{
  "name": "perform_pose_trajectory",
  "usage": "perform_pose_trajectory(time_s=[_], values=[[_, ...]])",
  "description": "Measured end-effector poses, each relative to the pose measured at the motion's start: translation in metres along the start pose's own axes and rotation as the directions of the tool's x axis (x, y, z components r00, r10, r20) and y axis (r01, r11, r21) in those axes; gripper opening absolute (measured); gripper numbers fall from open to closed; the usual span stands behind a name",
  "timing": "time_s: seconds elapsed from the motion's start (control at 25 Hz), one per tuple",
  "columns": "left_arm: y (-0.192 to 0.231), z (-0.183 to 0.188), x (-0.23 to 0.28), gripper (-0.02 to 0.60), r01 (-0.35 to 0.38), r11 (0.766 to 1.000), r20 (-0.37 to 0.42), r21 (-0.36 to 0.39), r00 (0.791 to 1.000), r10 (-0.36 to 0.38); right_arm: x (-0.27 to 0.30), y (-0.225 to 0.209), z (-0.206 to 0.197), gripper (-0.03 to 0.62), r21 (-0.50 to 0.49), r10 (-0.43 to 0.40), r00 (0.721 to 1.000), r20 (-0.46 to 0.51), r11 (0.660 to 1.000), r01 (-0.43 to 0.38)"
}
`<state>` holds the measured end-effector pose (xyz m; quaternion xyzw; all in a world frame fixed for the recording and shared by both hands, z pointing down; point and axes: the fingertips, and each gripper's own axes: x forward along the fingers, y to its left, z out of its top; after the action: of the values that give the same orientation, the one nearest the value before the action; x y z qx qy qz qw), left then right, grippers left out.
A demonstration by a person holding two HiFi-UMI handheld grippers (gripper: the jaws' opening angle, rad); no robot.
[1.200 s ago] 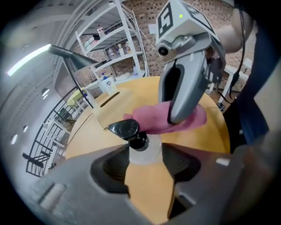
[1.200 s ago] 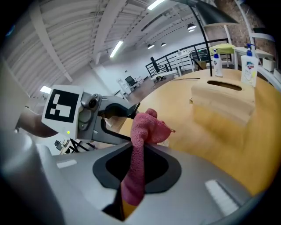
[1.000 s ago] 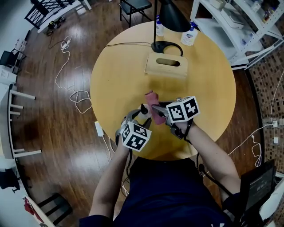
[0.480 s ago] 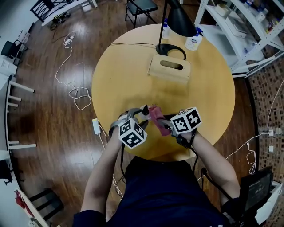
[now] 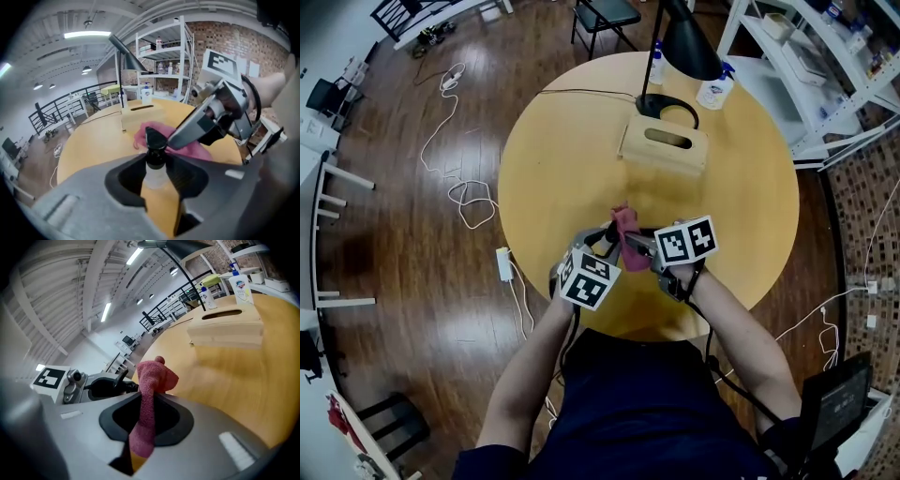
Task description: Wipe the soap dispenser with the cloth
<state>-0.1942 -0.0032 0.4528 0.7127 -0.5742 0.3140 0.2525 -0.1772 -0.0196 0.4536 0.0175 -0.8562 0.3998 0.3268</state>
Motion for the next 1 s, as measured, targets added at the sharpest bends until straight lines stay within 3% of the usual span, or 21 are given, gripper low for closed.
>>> perform_pose_trajectory(time_s=[0.2, 0.36, 0.44, 0.56, 0.6, 0.68, 0.76, 0.84, 0.92, 1.0], values=[[-0.003, -0.003, -0.002, 0.133, 0.066, 0.993, -0.032, 0.099, 0.997, -0.064, -0.014, 0.009, -0.040, 0.064, -0.140, -0.039, 0.991, -0.127, 0.990, 0.021], [-0.004, -0.004, -0.001, 0.133, 0.117, 0.977, -0.042, 0.179, 0.993, -0.112, -0.029, 0.001, -0.004, 0.064, -0.090, -0.058, 0.998, 0.003, 0.994, 0.058], [-0.006, -0.006, -0.002, 0.132, 0.171, 0.949, -0.053, 0.265, 0.985, -0.163, -0.023, -0.002, 0.019, 0.064, -0.062, -0.059, 0.997, 0.046, 0.996, 0.062], [-0.009, -0.008, -0.005, 0.136, 0.226, 0.899, -0.087, 0.374, 0.974, -0.209, 0.002, -0.002, 0.019, 0.064, -0.055, -0.055, 0.999, 0.002, 0.997, 0.055], [-0.009, -0.009, -0.006, 0.138, 0.221, 0.900, -0.099, 0.375, 0.975, -0.199, 0.007, -0.001, 0.015, 0.064, -0.049, -0.051, 0.999, -0.011, 0.998, 0.051], [-0.006, -0.009, -0.008, 0.167, 0.181, 0.935, -0.106, 0.305, 0.982, -0.155, 0.007, 0.001, 0.004, 0.064, -0.030, -0.044, 0.999, -0.013, 0.999, 0.043], [-0.003, -0.010, -0.010, 0.184, 0.126, 0.981, -0.078, 0.147, 0.990, -0.115, 0.000, 0.004, -0.010, 0.064, -0.032, -0.034, 0.999, -0.032, 0.999, 0.033], [-0.002, -0.010, -0.012, 0.183, 0.081, 0.997, -0.042, 0.003, 0.996, -0.081, -0.006, 0.009, -0.028, 0.064, -0.069, -0.026, 0.997, -0.074, 0.997, 0.021], [-0.004, -0.012, -0.013, 0.172, 0.052, 0.998, -0.031, -0.021, 0.998, -0.052, -0.013, 0.013, -0.039, 0.064, -0.104, -0.026, 0.995, -0.096, 0.994, 0.016], [-0.006, -0.012, -0.013, 0.132, 0.044, 0.999, -0.032, 0.021, 0.999, -0.044, -0.024, 0.008, -0.028, 0.064, -0.106, -0.055, 0.998, -0.038, 0.993, 0.051]])
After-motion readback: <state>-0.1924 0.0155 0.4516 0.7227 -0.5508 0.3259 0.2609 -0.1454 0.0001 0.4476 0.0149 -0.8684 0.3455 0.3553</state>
